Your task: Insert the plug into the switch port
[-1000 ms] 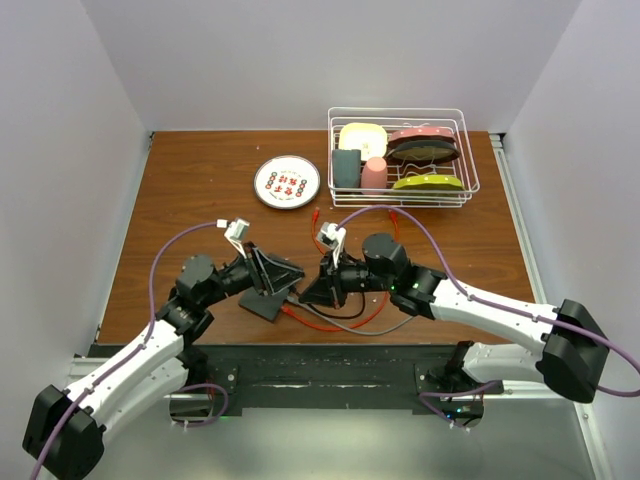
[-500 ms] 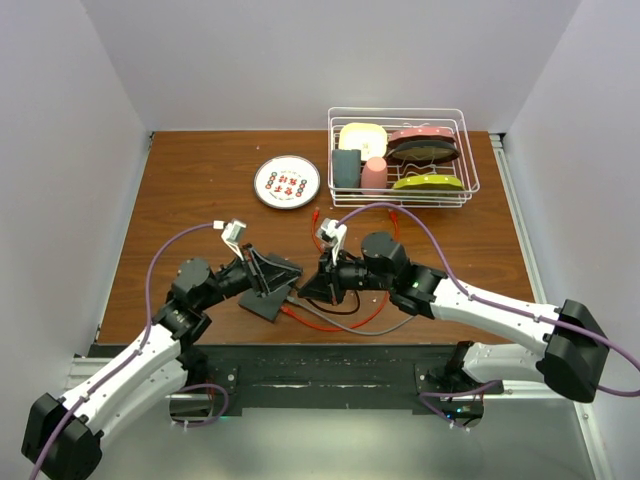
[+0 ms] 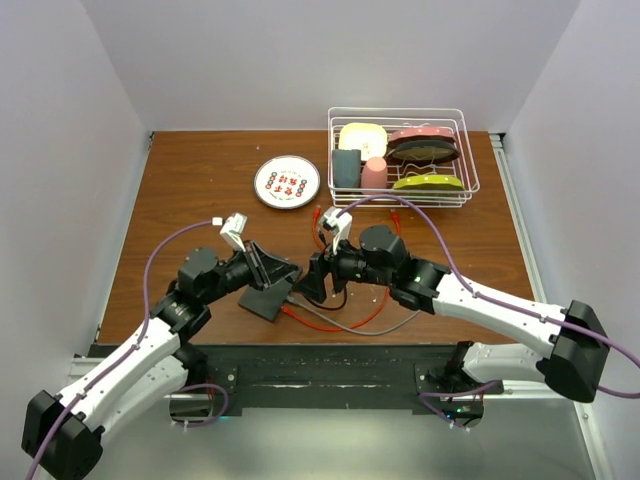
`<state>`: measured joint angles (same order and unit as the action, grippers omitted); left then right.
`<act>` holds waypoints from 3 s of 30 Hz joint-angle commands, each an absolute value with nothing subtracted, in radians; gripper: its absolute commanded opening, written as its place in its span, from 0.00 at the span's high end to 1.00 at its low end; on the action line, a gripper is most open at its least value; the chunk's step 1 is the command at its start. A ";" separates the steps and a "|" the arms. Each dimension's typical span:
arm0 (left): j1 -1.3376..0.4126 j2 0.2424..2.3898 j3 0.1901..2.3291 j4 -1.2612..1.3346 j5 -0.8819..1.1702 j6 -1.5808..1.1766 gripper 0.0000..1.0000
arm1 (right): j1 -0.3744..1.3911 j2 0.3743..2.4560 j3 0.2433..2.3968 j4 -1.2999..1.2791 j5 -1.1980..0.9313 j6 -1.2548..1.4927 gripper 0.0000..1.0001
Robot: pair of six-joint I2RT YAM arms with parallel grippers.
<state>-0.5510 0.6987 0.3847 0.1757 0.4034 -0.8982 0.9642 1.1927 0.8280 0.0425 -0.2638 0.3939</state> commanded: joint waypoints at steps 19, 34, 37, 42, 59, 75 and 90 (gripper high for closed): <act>-0.549 0.652 0.449 -0.058 0.164 -1.123 1.00 | 1.223 1.393 1.071 -0.130 0.317 0.291 0.42; -0.549 0.683 0.442 -0.026 0.199 -1.118 1.00 | 1.239 1.393 1.063 -0.089 0.341 0.291 0.52; -0.549 0.678 0.439 -0.025 0.202 -1.118 1.00 | 1.239 1.407 1.071 -0.084 0.339 0.296 0.56; -0.549 0.670 0.434 -0.029 0.202 -1.120 1.00 | 1.243 1.419 1.083 -0.064 0.336 0.302 0.56; -0.549 0.655 0.431 -0.021 0.213 -1.121 1.00 | 1.243 1.456 1.101 -0.046 0.344 0.299 1.00; -0.548 0.638 0.549 -0.213 0.039 -0.960 0.21 | 1.243 1.344 0.964 -0.095 0.419 0.305 1.00; -0.545 0.675 0.617 -0.284 -0.133 -0.775 0.00 | 1.060 1.334 0.750 -0.006 0.212 0.316 1.00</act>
